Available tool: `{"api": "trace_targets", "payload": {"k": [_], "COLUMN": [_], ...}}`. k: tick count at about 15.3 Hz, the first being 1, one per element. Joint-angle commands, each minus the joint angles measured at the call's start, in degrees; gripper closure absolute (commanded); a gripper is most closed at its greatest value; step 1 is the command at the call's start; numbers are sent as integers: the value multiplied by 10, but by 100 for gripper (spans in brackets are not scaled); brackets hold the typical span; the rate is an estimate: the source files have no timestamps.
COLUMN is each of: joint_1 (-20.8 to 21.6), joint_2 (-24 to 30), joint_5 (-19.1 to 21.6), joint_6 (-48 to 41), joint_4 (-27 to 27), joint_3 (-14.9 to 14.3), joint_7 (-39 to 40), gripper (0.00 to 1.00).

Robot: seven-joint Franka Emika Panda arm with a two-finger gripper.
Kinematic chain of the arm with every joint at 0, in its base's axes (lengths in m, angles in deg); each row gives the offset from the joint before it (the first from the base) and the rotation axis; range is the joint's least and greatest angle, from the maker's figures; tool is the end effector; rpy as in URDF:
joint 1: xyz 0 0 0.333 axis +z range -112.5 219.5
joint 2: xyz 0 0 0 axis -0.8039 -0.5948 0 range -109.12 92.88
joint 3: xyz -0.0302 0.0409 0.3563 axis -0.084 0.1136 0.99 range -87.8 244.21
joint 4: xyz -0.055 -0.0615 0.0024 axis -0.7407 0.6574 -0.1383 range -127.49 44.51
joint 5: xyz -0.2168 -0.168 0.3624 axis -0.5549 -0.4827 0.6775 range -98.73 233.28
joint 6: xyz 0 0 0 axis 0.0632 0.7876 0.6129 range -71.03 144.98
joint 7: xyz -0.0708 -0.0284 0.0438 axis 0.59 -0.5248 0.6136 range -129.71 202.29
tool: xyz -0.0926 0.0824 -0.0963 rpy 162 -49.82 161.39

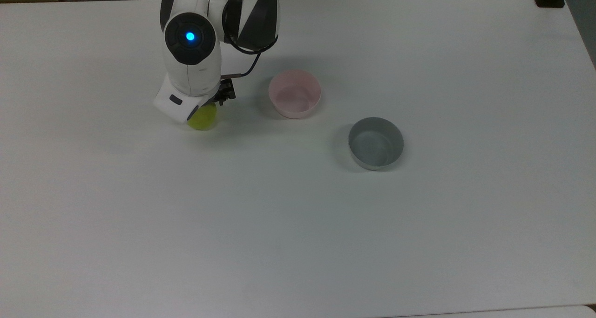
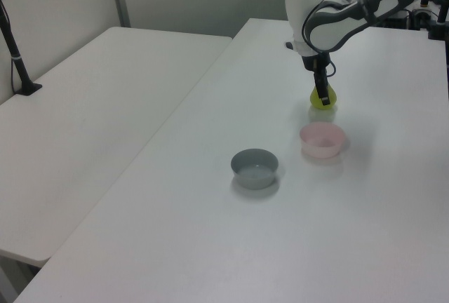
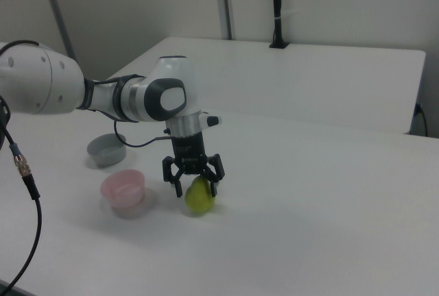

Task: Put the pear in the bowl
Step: 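Close the gripper on the pear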

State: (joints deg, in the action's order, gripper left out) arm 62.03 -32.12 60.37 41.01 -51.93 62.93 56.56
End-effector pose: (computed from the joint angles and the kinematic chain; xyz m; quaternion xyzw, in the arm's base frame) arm 0.6825 -0.0849 0.2820 0.9768 0.1488 -0.1323 0.0792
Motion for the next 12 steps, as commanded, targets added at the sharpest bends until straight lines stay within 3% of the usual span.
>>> {"api": "trace_targets", "payload": {"k": [1,6,8,12], "joint_1": [8,7,6,13], "joint_2": [8,10,14,64], "joint_5": [-10,-9,-9,-7], "joint_6": [14,14,11,-13], "joint_4": [-13,-13,-9,3], "joint_3": [-12,-12,-12,-27], "joint_7": [15,16,17,10], "gripper": [27,71,76,76]}}
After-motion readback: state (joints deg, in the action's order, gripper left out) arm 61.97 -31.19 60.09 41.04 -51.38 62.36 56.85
